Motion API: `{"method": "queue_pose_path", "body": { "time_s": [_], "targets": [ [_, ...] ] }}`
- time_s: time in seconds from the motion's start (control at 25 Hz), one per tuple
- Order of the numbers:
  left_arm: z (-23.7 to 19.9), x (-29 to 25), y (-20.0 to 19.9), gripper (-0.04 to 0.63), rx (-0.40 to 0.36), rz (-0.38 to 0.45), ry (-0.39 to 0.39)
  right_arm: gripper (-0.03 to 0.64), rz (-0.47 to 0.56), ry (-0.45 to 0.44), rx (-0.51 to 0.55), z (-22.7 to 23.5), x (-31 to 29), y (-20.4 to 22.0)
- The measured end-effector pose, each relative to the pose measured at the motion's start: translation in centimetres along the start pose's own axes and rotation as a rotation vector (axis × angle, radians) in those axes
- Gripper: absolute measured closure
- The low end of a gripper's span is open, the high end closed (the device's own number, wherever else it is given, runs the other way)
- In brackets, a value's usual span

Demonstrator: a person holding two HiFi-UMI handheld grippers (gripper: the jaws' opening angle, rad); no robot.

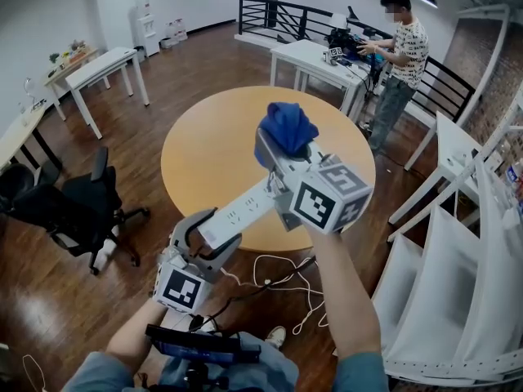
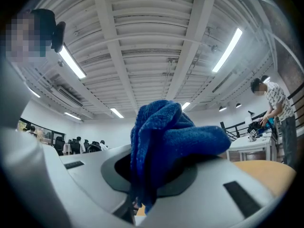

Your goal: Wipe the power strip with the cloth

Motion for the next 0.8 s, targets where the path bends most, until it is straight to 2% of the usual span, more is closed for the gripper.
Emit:
{"method": "queue_pose_path", "body": {
  "time_s": [0.32, 0.6, 0.8],
  "targets": [
    [-0.4, -0.5, 0.1, 0.307, -0.001, -0.025, -0.025, 0.552, -0.035, -0.058, 0.004, -2.7, -1.1, 1.5],
    [-0.7, -1.0, -0.1, 0.307, -0.009, -0.051, -0.035, 0.552, -0.078, -0.093, 0.138, -5.9, -1.8, 3.2],
    [-0.6, -1.3, -0.3, 0.307, -0.021, -0.061, -0.026, 0.552, -0.084, -0.164, 0.155, -8.8, -2.3, 4.3]
  ]
}}
Point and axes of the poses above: the fingertips, and each gripper's own axes: x backward along the fingers, z to its right, y out of its underside, the point moved 6 cm from there along x, backward along the fingers, and after that the axes turned 2 degrees about -x, right-handed, at the moved point
